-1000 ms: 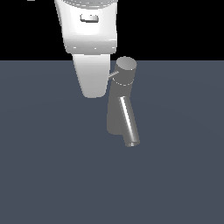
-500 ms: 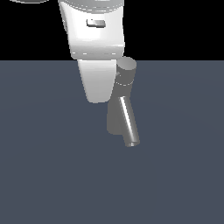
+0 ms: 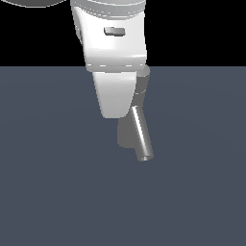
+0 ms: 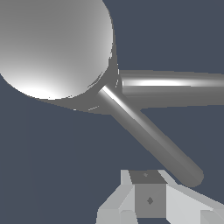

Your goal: Turn on the faucet by rotating a designated handle.

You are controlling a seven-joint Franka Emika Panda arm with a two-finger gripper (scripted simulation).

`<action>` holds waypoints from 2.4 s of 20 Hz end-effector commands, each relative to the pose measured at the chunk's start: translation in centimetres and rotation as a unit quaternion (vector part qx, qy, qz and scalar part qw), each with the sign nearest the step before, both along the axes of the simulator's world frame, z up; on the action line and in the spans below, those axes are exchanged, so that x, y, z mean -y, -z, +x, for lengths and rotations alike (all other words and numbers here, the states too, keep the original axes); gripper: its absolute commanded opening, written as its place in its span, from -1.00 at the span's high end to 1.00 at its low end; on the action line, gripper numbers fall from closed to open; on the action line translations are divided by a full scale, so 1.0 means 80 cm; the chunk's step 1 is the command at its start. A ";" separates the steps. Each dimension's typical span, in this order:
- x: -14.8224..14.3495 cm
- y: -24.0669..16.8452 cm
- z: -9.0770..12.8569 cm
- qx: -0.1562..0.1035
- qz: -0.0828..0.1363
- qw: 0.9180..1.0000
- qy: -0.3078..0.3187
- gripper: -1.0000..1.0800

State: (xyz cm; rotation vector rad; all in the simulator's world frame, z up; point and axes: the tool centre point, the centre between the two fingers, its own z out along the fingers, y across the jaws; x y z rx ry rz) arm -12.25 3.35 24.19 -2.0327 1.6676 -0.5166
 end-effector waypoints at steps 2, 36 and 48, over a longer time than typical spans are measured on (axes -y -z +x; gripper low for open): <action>0.017 0.006 -0.004 -0.003 0.000 1.000 0.012 1.00; 0.046 0.020 -0.022 -0.001 0.001 1.000 0.009 1.00; 0.095 0.025 -0.020 -0.002 0.000 1.000 0.012 1.00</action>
